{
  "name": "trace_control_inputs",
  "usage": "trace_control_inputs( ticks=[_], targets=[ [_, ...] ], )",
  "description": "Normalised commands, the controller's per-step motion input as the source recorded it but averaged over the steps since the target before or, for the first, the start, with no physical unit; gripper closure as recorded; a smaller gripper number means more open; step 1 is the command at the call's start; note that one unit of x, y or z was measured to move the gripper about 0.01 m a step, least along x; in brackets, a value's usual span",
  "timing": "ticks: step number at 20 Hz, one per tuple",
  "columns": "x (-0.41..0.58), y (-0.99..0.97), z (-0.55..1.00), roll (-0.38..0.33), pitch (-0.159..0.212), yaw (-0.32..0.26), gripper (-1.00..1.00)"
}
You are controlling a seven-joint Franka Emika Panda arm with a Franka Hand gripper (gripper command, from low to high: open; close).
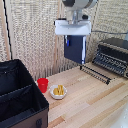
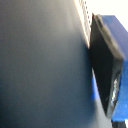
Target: Please shift your gripper toward the book. Carefully hold the book with your gripper. Gently transport the book using your gripper to the caddy's front section. Safely let the book go into the caddy's front area.
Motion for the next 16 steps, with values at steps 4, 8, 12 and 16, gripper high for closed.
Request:
trace_control_inputs(
  ticks=[4, 8, 12, 16],
  targets=[
    [-0.064, 0.47, 0.76, -0.018, -0.035, -0.184, 1.00],
    [-0.063, 0.47, 0.55, -0.012, -0.013, -0.202, 1.00],
    [-0.059, 0.49, 0.38, -0.002, 0.000, -0.200, 1.00],
    [-0.026, 0.52, 0.28, 0.000, 0.000, -0.207, 1.00]
  ],
)
